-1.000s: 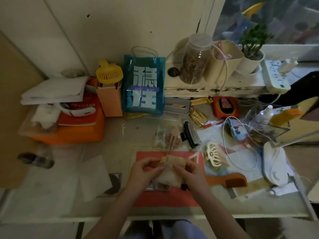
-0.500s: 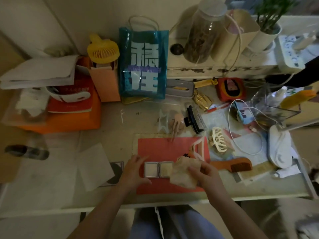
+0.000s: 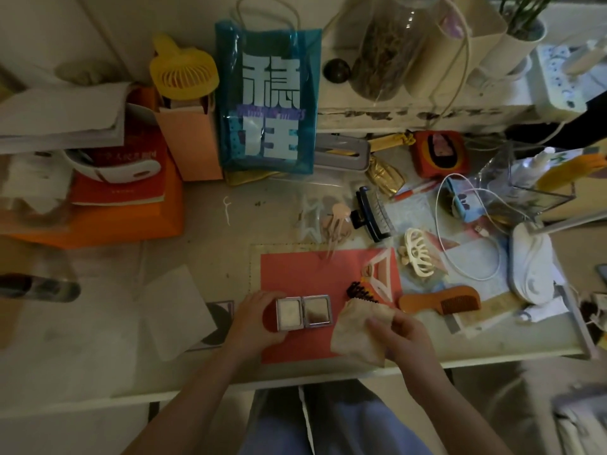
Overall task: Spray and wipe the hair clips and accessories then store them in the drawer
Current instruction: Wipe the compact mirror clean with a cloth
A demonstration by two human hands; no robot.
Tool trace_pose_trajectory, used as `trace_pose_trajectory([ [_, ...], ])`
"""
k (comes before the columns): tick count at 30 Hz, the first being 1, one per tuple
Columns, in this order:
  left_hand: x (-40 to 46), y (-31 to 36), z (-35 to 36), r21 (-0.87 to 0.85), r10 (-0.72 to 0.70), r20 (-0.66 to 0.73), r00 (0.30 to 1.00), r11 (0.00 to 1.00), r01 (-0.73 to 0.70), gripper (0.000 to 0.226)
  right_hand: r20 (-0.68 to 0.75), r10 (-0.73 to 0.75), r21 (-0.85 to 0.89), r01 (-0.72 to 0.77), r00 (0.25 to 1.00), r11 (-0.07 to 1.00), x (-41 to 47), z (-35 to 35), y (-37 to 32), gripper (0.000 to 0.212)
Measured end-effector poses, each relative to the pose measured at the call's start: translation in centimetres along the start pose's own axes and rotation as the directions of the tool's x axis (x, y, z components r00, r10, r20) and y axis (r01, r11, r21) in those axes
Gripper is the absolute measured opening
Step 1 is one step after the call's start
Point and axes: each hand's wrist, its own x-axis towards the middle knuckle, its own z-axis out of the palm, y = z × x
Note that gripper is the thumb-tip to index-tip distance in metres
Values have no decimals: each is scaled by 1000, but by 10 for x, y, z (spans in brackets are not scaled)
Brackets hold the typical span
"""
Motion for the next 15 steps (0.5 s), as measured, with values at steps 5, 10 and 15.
trace_pose_trajectory([
  [5,-8,24,-15,-266,-37,1,999,963,36,61,-8,-14,24,14,1000,1000,-6,2,-9,9],
  [10,-18,53,-39,-439,29,-53,998,897,-50,56,29,-56,62,54,998,997,-15,3,-30,10],
  [15,-24,79,-65,-699,113,-120,986,696,-165,74,92,-111,155,96,989,983,-26,5,-61,12],
])
